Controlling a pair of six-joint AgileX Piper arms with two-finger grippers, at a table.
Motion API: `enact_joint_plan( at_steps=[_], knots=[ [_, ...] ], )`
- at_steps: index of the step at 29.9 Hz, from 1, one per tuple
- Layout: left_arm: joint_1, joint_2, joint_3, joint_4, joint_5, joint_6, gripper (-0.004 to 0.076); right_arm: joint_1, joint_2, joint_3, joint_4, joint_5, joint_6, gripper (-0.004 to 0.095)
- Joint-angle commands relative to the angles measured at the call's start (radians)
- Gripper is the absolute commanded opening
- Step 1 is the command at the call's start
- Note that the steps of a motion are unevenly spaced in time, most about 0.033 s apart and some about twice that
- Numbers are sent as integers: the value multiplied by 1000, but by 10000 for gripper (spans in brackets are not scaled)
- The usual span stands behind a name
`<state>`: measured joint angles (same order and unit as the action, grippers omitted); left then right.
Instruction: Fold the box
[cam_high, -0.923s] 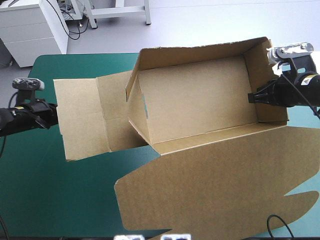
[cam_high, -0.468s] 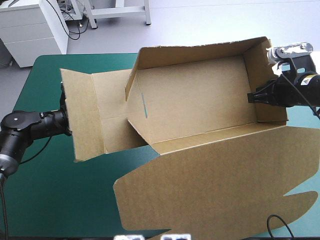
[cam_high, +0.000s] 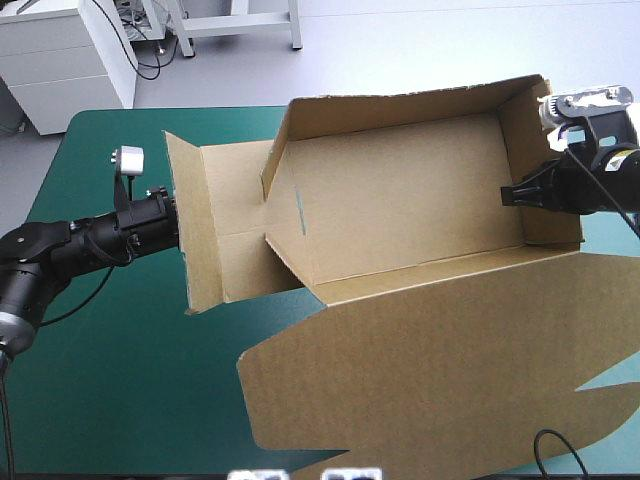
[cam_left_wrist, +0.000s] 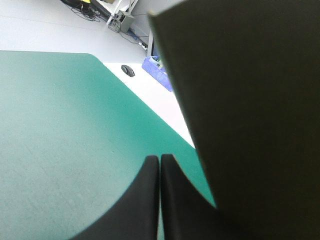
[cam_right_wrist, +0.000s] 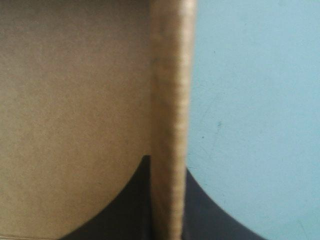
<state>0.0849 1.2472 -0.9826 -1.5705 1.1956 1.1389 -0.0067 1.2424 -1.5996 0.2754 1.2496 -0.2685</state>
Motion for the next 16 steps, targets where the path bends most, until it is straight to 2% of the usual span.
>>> enact_joint_plan(
  at_steps=[1, 16],
  knots=[
    [-26, -28, -54, -97, 100, -7, -8, -7, -30, -24, 31, -75, 16, -19],
    [-183, -24, -250, -14, 98, -70, -3, -7, -10, -24, 27, -96, 19, -19]
  ],
)
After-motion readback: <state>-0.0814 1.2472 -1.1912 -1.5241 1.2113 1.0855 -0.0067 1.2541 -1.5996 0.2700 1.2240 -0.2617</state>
